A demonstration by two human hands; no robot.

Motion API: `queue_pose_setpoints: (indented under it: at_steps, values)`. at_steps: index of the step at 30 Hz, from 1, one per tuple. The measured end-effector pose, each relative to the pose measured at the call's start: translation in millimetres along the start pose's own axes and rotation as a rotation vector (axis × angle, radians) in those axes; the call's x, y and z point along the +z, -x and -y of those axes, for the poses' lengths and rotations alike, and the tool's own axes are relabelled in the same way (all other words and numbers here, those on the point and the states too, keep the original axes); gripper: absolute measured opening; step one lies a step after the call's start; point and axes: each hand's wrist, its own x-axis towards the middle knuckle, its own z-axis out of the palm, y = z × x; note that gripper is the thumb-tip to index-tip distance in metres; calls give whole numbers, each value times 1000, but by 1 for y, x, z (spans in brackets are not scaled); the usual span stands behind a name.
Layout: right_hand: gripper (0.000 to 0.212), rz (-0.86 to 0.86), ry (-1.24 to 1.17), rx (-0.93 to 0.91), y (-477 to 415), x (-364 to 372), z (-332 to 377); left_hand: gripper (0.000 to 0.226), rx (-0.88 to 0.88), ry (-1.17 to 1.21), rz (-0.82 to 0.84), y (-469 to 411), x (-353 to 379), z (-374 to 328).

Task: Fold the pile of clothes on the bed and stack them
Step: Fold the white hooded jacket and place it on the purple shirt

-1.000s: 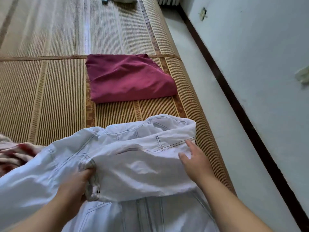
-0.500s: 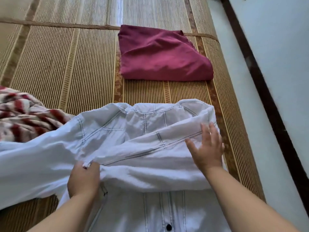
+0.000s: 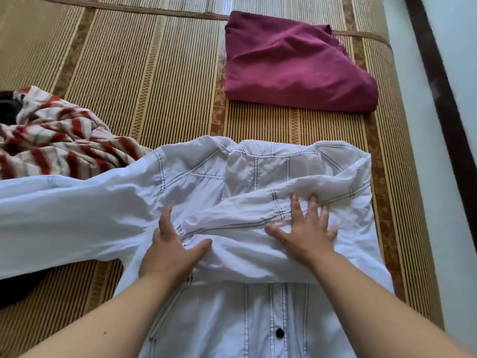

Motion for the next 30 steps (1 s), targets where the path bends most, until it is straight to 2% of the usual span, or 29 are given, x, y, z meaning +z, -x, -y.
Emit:
queue_pose_setpoints:
  at_steps: [2,4,7,10,14,16,18,19,22,24,26,27,30]
  values:
    - [107,-1,-10,33,1,2,7,109,101,-41,71,6,0,10]
    - [107,-11,-16,24,4,4,14,107,203,-10,89,11,-3,21]
    - [111,-22,21,-67,11,9,31,91,309,36,16,18,-8,39]
    - [117,15,70,-121,14,14,49,88,254,-55,-49,25,-11,59]
    - [114,-33,105,-124,17,15,59,102,213,-420,41,26,-5,65]
    - [106,-94,113,-288,24,20,68,124,190,-554,105,23,0,65]
    - [101,-50,227,-473,30,30,80,139,188,-647,130,19,3,68]
    - [101,4,296,-509,30,34,84,140,185,-676,137,17,4,70]
    - [107,129,359,-349,12,28,92,138,170,-723,179,17,7,72]
    - [114,168,372,-222,0,17,99,137,172,-671,234,18,4,73]
    - [123,206,391,-173,-1,9,111,128,183,-475,271,20,-6,73]
    - [125,206,372,-167,3,9,119,117,191,-341,236,22,-15,74]
    - [113,109,264,-281,24,13,156,89,125,83,-70,22,-49,80]
